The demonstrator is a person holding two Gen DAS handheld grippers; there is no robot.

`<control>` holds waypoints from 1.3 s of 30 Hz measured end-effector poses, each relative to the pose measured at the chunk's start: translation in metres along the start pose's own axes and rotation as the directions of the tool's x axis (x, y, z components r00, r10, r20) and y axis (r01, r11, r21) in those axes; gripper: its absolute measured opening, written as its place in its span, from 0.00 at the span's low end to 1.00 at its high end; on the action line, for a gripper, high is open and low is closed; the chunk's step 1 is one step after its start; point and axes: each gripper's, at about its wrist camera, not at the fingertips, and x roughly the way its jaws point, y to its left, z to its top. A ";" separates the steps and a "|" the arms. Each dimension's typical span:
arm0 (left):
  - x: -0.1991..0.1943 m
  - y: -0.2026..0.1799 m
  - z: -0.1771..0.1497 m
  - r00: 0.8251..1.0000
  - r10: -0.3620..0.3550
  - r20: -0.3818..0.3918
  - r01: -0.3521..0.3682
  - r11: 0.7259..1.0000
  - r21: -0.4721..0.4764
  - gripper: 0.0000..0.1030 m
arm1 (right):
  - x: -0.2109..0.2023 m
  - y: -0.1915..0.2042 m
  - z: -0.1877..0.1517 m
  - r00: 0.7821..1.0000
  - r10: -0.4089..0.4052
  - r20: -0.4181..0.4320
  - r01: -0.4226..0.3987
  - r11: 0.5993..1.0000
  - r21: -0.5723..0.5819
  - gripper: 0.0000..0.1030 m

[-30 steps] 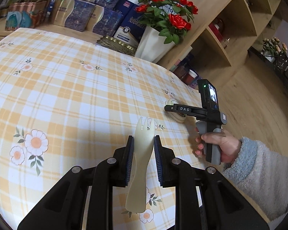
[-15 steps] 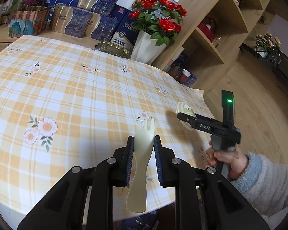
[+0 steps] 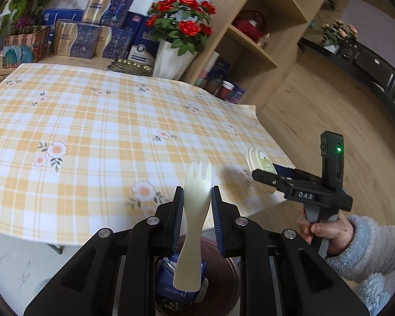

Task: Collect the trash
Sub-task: 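Carry the yogurt cup and white fork over the bin and open both grippers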

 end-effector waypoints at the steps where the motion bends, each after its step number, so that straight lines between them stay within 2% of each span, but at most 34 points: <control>1: -0.002 -0.003 -0.003 1.000 -0.004 -0.002 0.004 1.000 0.004 0.20 | -0.005 0.003 -0.009 1.000 0.007 -0.001 -0.007 1.000 0.003 0.84; 4: -0.005 -0.013 -0.015 1.000 -0.011 -0.014 0.011 1.000 0.020 0.20 | -0.016 0.012 -0.037 1.000 0.017 -0.008 -0.017 1.000 -0.001 0.84; 8: -0.008 -0.027 -0.030 1.000 0.005 -0.014 -0.003 0.996 0.088 0.20 | -0.021 0.022 -0.069 1.000 0.019 -0.022 -0.019 1.000 -0.016 0.84; 12: -0.005 -0.033 -0.047 0.999 -0.025 -0.022 0.027 0.993 0.112 0.20 | -0.019 0.026 -0.100 0.998 0.043 -0.048 -0.042 0.999 0.016 0.84; 15: 0.000 -0.031 -0.058 0.998 -0.068 -0.009 0.068 0.993 0.096 0.20 | -0.009 0.029 -0.118 0.996 0.043 -0.074 -0.040 0.998 0.046 0.84; 19: 0.014 -0.024 -0.075 0.993 -0.119 -0.017 0.120 0.992 0.044 0.20 | 0.007 0.028 -0.128 0.995 0.041 -0.094 -0.033 0.996 0.081 0.84; 25: 0.030 -0.018 -0.084 0.991 -0.116 -0.064 0.118 0.992 0.033 0.20 | 0.033 0.026 -0.138 0.984 0.004 -0.179 0.008 0.998 0.065 0.85; 31: 0.039 -0.009 -0.088 0.989 -0.119 -0.085 0.119 0.993 -0.006 0.20 | 0.042 0.031 -0.144 0.975 0.004 -0.221 0.004 0.999 0.034 0.88; 35: 0.041 -0.006 -0.089 0.990 -0.113 -0.089 0.112 0.993 -0.021 0.20 | 0.038 0.034 -0.144 0.978 -0.010 -0.210 0.014 1.000 0.017 0.93; 39: 0.044 -0.004 -0.089 0.990 -0.096 -0.099 0.094 0.995 -0.025 0.21 | 0.024 0.026 -0.138 0.989 -0.057 -0.138 0.064 0.997 0.047 0.94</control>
